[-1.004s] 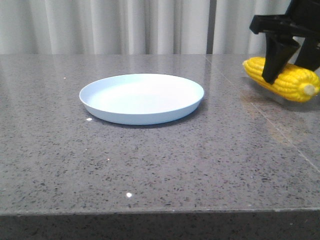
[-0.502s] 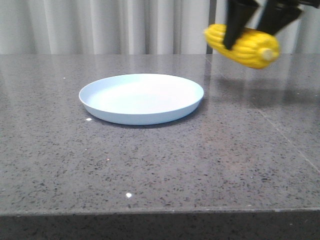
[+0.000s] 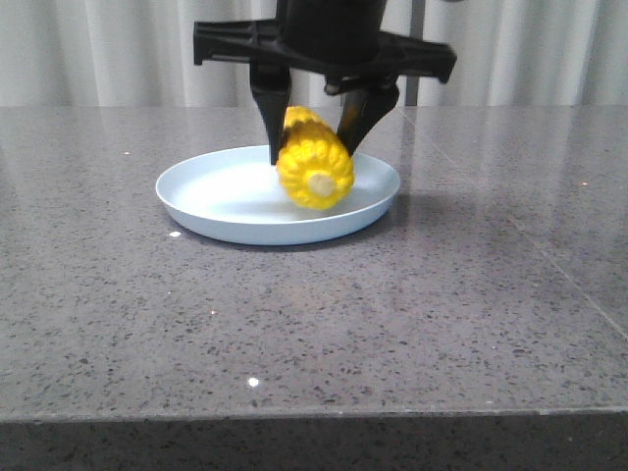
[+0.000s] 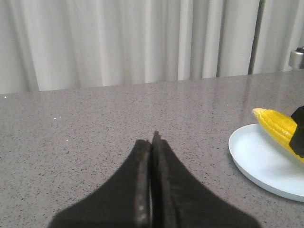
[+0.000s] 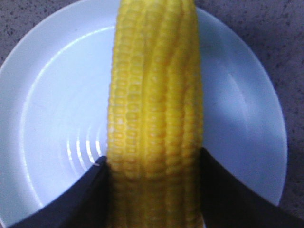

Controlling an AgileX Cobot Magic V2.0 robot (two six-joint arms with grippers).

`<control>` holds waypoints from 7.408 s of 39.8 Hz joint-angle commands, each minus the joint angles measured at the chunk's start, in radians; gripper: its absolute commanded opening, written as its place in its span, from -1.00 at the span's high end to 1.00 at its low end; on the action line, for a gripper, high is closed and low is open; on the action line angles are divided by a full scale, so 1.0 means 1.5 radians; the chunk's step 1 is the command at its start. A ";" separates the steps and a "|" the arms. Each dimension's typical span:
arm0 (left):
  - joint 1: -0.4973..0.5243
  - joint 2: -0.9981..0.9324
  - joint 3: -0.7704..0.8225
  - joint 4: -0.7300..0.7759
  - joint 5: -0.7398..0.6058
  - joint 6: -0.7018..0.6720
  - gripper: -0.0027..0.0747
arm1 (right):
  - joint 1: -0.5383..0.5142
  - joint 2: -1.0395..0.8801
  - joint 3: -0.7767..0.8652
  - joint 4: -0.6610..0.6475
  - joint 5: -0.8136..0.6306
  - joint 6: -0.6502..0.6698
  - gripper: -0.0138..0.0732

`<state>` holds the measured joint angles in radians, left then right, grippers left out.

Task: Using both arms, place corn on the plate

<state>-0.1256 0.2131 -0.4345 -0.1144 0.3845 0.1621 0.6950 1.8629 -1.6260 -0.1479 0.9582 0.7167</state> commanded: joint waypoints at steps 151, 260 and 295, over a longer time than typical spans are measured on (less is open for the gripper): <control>0.002 0.005 -0.017 -0.007 -0.051 -0.004 0.98 | -0.381 -1.117 0.831 0.085 -0.398 -0.405 0.84; 0.097 -0.159 0.295 0.051 -0.215 -0.082 0.98 | -0.463 -1.252 1.099 0.093 -0.498 -0.405 0.84; 0.097 -0.159 0.295 0.051 -0.215 -0.082 0.98 | -0.463 -1.260 1.099 0.093 -0.486 -0.405 0.84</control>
<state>0.0200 -0.0048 0.0052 -0.0353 0.1469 0.0463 0.0042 -0.0104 0.0265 -0.0071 0.3051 0.1157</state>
